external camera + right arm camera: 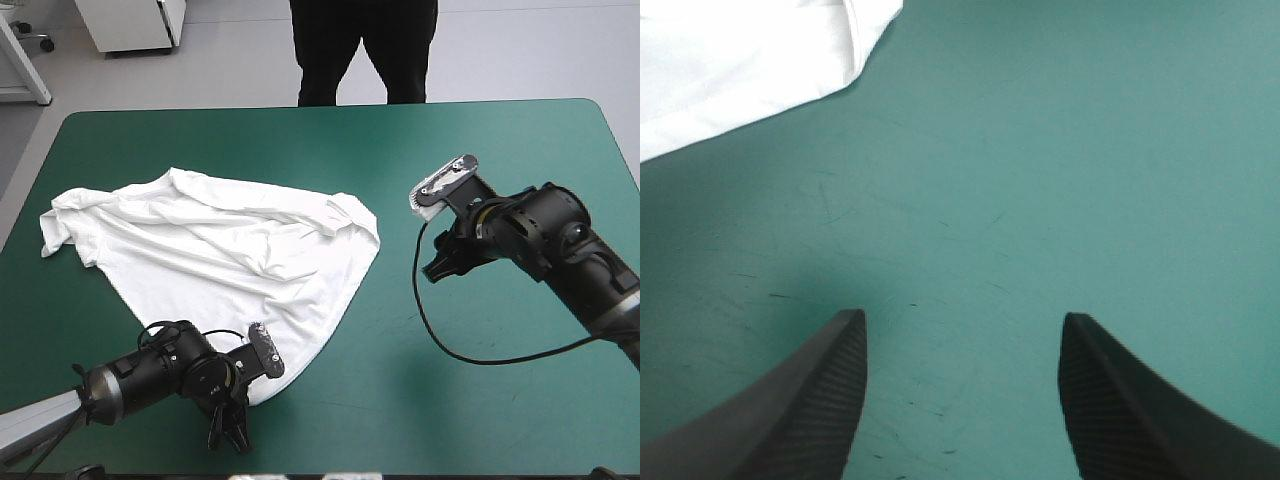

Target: Fold the cloth

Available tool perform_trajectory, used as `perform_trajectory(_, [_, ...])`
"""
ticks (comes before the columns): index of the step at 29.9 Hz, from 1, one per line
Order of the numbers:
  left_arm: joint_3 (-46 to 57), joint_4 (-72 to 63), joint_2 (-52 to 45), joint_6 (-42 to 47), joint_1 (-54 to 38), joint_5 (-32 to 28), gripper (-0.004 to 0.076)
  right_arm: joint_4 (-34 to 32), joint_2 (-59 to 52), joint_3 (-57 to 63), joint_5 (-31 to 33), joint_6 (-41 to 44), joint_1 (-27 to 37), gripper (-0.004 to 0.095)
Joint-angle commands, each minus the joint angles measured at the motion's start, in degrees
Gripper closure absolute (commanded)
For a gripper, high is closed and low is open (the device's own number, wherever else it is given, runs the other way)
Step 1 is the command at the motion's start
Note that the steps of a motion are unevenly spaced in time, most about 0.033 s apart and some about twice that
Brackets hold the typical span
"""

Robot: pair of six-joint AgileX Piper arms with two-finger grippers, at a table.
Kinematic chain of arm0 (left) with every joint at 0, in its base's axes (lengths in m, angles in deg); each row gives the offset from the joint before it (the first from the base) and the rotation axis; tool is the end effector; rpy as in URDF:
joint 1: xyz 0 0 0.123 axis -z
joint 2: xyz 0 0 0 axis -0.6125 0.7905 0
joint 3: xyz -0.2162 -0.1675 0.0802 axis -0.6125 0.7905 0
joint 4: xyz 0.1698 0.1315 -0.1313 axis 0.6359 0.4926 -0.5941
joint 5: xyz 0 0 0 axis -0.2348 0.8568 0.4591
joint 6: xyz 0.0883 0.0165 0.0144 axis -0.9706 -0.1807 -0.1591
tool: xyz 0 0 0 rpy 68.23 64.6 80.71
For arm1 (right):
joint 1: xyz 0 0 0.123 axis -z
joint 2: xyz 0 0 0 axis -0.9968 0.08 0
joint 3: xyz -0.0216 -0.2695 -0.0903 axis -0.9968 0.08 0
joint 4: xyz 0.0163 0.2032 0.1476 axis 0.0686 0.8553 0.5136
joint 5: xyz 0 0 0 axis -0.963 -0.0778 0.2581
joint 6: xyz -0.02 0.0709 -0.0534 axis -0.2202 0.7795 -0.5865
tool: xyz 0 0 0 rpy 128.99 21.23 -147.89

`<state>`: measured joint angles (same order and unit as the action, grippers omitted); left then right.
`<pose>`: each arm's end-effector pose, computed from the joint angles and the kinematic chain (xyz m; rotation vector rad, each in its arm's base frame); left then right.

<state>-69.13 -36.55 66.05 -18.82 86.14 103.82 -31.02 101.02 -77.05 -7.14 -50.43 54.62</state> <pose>0.1258 -0.1448 0.1953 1.5832 2.6216 -0.0755 0.2336 0.1172 0.3850 -0.8332 2.3581 -0.1278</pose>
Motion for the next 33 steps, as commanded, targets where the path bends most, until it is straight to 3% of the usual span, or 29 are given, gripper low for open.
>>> perform_trajectory(1, [2.62,-7.02,3.83,0.72,0.25,-6.11,0.0733,-0.78,2.6,-3.77,-3.63,-0.71,-0.12,0.0372])
perform_trajectory(12, [2.62,-12.03,3.83,0.62,0.25,-5.38,0.0733,7.09,23.04,-22.24,-7.63,-2.85,-0.12,0.0299])
perform_trajectory(20, [2.62,-12.26,3.83,0.72,0.25,-5.03,0.0733,8.06,35.48,-29.9,-8.67,-2.89,0.12,0.0222])
perform_trajectory(33, [2.62,-12.21,3.83,0.72,0.15,-5.03,0.0733,17.24,44.84,-36.44,-12.71,-4.43,5.48,0.0206])
